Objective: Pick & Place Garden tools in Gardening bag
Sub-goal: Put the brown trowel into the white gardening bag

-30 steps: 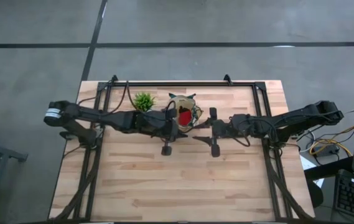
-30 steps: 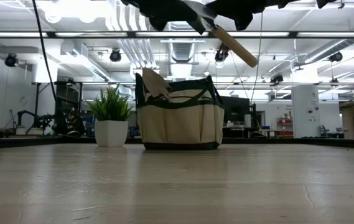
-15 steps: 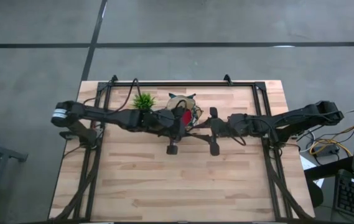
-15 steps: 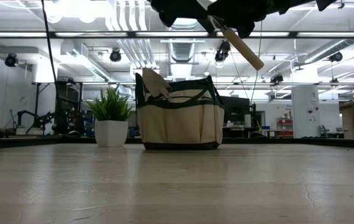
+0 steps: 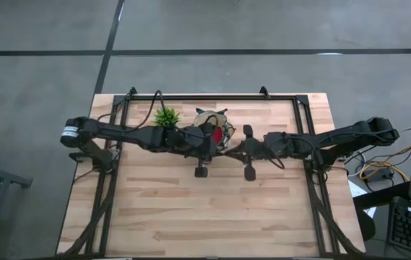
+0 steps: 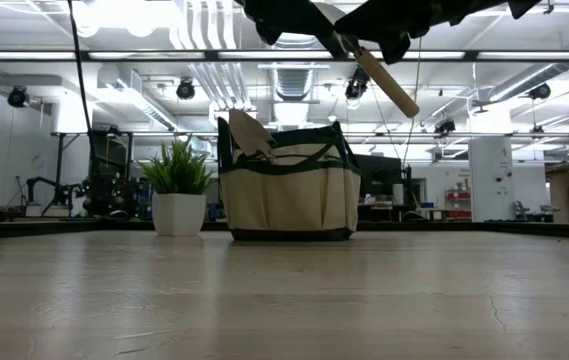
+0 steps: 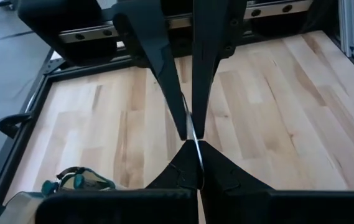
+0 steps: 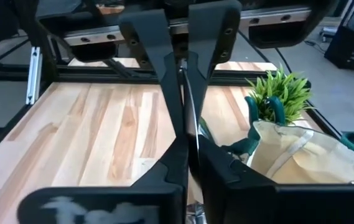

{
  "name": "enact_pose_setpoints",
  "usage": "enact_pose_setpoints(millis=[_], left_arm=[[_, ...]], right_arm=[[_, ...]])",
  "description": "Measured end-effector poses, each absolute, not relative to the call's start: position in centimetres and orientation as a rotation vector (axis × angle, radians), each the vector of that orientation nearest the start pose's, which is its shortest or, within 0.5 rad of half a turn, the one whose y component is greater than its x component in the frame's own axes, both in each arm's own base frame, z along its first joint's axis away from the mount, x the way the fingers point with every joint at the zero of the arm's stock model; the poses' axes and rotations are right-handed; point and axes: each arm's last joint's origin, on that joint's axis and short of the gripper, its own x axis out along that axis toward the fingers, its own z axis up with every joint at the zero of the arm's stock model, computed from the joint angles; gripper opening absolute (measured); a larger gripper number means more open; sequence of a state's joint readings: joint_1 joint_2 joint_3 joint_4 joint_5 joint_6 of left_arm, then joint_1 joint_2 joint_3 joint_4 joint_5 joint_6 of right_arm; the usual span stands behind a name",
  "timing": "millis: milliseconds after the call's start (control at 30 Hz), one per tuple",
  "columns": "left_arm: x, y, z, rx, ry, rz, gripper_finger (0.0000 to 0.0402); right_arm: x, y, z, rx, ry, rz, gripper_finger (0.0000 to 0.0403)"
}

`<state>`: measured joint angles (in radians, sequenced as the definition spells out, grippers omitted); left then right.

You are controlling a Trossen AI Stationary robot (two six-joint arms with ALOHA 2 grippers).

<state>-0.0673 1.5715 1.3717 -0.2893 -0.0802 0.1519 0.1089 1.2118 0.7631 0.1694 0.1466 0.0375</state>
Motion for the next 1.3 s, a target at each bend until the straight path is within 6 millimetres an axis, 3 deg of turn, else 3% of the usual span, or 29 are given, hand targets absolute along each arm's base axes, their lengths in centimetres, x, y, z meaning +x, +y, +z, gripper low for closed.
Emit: enact_pose_setpoints(millis=[200, 600, 967, 1300], left_arm=[[35.7, -2.1, 33.3, 0.179, 0.491, 0.05, 0.0017], [34.0, -1.7, 34.8, 0.19, 0.49, 0.136, 0.012], [29.3, -1.4, 37.3, 0.108, 0.495, 0.156, 0.0149], [25.4, -1.2, 36.5, 0.03, 0.389, 0.16, 0.0149]], right_arm=[[26.6, 2.5, 27.2, -0.01, 0.276, -0.045, 0.0009], [26.6, 2.4, 27.2, -0.019, 0.278, -0.058, 0.0008], [27.2, 2.5, 27.8, -0.042, 0.178, -0.001, 0.0008], [31.1, 2.0, 25.5, -0.141, 0.011, 0.042, 0.0008]])
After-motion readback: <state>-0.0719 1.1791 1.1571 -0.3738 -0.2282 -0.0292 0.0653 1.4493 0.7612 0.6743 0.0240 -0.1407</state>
